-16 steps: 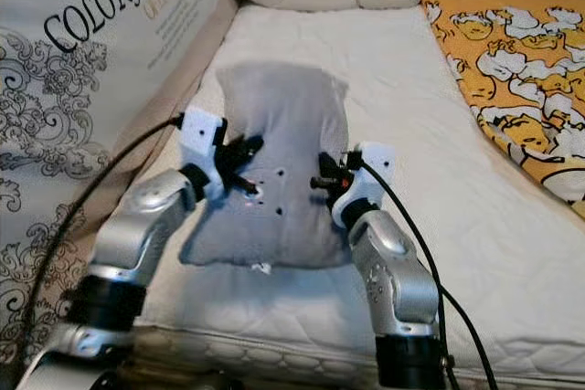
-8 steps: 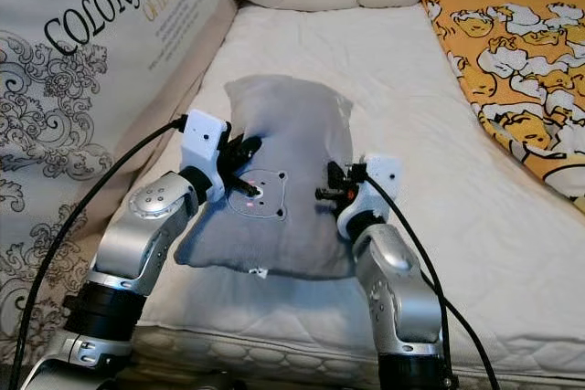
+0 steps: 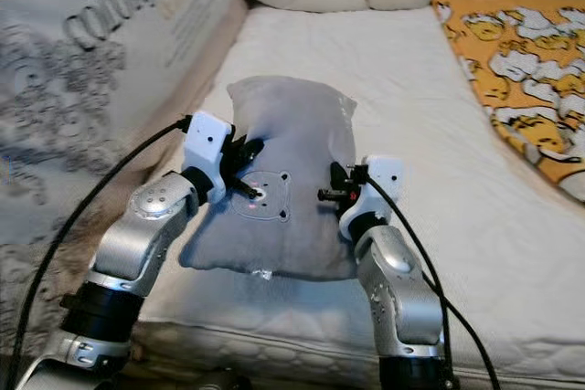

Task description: Clean up the room

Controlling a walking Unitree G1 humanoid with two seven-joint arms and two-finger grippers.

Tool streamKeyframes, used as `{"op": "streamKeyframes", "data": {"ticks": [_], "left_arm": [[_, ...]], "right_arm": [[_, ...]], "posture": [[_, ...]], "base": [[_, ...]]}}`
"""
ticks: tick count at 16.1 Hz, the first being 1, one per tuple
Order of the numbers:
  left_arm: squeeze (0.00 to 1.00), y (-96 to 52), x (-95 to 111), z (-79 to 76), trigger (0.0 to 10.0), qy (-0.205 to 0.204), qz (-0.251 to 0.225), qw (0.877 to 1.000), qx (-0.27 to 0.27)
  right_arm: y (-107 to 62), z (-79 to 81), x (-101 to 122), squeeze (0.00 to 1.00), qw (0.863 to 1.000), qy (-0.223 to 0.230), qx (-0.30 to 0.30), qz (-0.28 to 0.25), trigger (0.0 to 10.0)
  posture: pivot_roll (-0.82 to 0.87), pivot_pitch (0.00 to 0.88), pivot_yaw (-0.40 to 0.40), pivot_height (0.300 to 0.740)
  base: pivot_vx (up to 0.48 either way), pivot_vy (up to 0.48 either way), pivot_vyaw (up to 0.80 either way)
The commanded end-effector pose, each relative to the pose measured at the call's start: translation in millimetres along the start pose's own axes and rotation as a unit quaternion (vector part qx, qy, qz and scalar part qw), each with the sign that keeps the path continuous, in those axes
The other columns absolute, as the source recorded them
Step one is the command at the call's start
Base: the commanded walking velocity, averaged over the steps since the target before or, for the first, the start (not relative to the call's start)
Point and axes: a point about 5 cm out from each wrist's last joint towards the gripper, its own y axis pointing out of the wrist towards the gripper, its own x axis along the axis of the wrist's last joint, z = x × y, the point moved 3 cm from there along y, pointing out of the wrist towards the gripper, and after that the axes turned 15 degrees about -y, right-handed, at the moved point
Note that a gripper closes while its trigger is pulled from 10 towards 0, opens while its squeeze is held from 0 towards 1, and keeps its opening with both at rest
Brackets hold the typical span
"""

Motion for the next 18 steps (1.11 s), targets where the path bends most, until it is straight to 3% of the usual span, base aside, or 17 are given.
{"op": "streamKeyframes", "data": {"ticks": [1,11,18], "left_arm": [[0.0,-2.6,10.5,-0.1,10.0,0.009,-0.02,1.0,0.001],[0.0,2.9,15.1,6.0,10.0,0.027,-0.013,1.0,0.008],[0.0,6.8,19.3,5.5,10.0,0.033,-0.026,0.999,0.018]], "right_arm": [[-0.3,0.9,5.4,0.0,1.0,-0.004,-0.001,-0.015,10.0],[5.8,4.6,4.7,0.0,1.0,0.008,-0.005,-0.016,10.0],[10.0,-0.4,5.2,0.0,1.0,-0.002,-0.009,-0.011,10.0]], "posture": [[-0.04,0.0,0.09,0.74],[-0.02,0.0,0.098,0.74],[-0.03,0.0,0.087,0.74]], "base": [[0.0,0.322,0.0],[0.0,0.328,0.0],[0.0,0.0,0.0]]}}
